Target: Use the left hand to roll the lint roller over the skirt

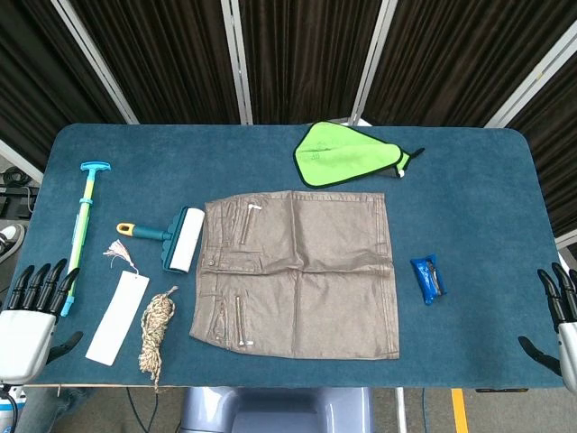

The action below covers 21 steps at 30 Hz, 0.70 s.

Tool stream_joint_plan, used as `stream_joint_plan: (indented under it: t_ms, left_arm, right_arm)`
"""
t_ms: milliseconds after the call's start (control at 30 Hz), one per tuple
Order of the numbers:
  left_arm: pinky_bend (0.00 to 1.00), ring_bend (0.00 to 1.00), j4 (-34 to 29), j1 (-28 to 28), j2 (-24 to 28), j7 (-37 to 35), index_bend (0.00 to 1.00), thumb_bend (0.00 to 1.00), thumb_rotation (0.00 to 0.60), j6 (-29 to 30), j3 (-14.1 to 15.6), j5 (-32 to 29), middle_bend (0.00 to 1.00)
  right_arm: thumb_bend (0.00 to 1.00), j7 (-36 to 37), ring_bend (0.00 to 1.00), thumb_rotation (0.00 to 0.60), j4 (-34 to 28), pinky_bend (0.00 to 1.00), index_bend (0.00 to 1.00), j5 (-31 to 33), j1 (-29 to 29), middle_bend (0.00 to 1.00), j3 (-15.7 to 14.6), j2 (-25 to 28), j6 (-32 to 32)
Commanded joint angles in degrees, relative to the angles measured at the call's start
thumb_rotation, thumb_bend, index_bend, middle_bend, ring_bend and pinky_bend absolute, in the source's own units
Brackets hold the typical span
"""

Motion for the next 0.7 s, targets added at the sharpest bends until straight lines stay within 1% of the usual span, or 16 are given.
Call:
stream_joint_plan:
  t_ms: [33,233,300,367,467,567,600,667,700]
  left_arm:
    - [0.0,0.0,0.1,-0.1,0.0,-0.1,0.0,0.0,0.6,-0.1,0.0,-0.1,0.0]
    - [0.0,0.0,0.5,-0.9,0.2,-1.0,0.0,0.0,0.6,-1.6,-0.4,-1.3,0.0]
    - [0.0,0.0,0.9,-2.0,0.3,-2.2,0.0,0.0,0.6,-3.0,-1.3,-2.4,0.0]
    - [0.0,0.0,2.1,-4.0,-0.1,-3.3,0.0,0.0,0.6,-5.6,-2.9,-4.3,0.0]
    - [0.0,0.0,4.8,-8.8,-1.5,-3.3,0.0,0.0,0.6,-12.5,-6.6,-10.3,0.0]
    - [0.0,0.0,8.6,-14.0,-4.5,-2.4,0.0,0.0,0.6,-19.6,-10.2,-16.0,0.0]
    - [0.0,0.0,11.3,-16.7,-6.4,-2.4,0.0,0.0,0.6,-23.2,-11.7,-18.5,0.0]
    - [0.0,0.0,15.2,-19.8,-8.8,-2.8,0.01,0.0,0.6,-27.2,-13.0,-20.8,0.0]
    - [0.0,0.0,18.6,-22.1,-10.8,-3.4,0.02,0.02,0.6,-30.2,-13.6,-22.1,0.0]
  right_arm:
    - [0.0,0.0,0.0,0.6,0.0,0.0,0.0,0.0,0.0,0.0,0.0,0.0,0.0]
    - [0.0,-0.1,0.0,0.6,0.0,0.0,0.0,0.3,0.2,0.0,-0.1,-0.1,-0.7]
    - [0.0,-0.3,0.0,0.6,0.0,0.0,0.0,0.5,0.4,0.0,-0.1,-0.1,-1.2]
    - [0.0,-0.6,0.0,0.6,-0.1,0.0,0.0,0.7,0.6,0.0,-0.1,-0.2,-1.8]
    - [0.0,-1.5,0.0,0.6,-0.2,0.0,0.0,1.5,1.1,0.0,0.4,-0.5,-2.5]
    - [0.0,-2.5,0.0,0.6,-0.4,0.0,0.0,2.6,1.6,0.0,0.8,-0.8,-3.4]
    - [0.0,-3.1,0.0,0.6,-0.6,0.0,0.0,3.1,1.8,0.0,1.0,-0.9,-3.8]
    - [0.0,-4.2,0.0,0.6,-0.8,0.0,0.0,3.6,2.1,0.0,1.2,-1.1,-4.4]
    - [0.0,-4.9,0.0,0.6,-0.9,0.0,0.0,4.0,2.3,0.0,1.4,-1.4,-4.7]
